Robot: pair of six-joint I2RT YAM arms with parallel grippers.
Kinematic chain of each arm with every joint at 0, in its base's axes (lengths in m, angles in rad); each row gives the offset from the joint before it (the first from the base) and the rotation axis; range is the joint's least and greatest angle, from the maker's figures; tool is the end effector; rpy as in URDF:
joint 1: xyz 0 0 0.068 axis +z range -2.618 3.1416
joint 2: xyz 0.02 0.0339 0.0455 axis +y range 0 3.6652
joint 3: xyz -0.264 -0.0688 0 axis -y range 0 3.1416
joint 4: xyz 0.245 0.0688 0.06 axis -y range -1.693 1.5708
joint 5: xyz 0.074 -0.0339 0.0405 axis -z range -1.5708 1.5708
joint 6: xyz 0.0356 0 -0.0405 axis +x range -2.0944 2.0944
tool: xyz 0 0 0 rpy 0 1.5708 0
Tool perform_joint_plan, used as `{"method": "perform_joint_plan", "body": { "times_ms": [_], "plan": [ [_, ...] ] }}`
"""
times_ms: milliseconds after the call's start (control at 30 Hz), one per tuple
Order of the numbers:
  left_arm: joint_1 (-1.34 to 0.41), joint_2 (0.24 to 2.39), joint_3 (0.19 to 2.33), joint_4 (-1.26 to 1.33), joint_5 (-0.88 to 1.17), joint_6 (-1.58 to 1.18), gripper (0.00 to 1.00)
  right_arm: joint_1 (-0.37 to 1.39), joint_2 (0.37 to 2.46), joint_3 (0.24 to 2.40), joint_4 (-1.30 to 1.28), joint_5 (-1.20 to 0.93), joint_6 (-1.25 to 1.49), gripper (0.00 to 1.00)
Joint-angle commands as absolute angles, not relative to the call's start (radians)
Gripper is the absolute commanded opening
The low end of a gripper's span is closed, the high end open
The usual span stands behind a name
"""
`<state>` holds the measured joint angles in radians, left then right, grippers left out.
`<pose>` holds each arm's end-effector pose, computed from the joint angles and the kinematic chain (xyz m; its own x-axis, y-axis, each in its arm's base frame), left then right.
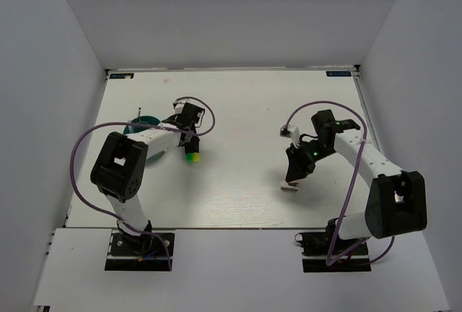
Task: Sort the stationery into containers
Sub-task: Pick up the pen from the center of the board, then place the pen in the storage box.
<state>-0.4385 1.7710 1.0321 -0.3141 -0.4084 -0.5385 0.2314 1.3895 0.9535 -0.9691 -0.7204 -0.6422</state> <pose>0.3200 -0.1345 0.1589 -0.7839 -0.1522 -0.6019 -0.2217 0.9742 0.0424 0.2247 0.0771 0.2247 -0.6021 -0.6043 -0.5218 -0.7978 0.4303 0.4222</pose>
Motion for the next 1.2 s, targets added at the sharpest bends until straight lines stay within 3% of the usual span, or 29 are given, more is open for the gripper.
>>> {"method": "perform_joint_plan", "body": {
  "times_ms": [0,533,1167],
  "plan": [
    [-0.446,1.708,1.12,-0.39,-0.388,-0.483,0.0,0.222,1.396,0.986,-0.989,-0.761,-0.667,0.35],
    [-0.37,1.536,1.264,-0.4,-0.41,-0.299,0.0,0.207,1.411,0.985,-1.011,-0.787,-0.684,0.35],
    [-0.192,1.411,1.221,-0.048,-0.348,-0.098,0.0,0.207,1.496,0.996,-1.016,-0.764,-0.693,0.35]
  ]
}}
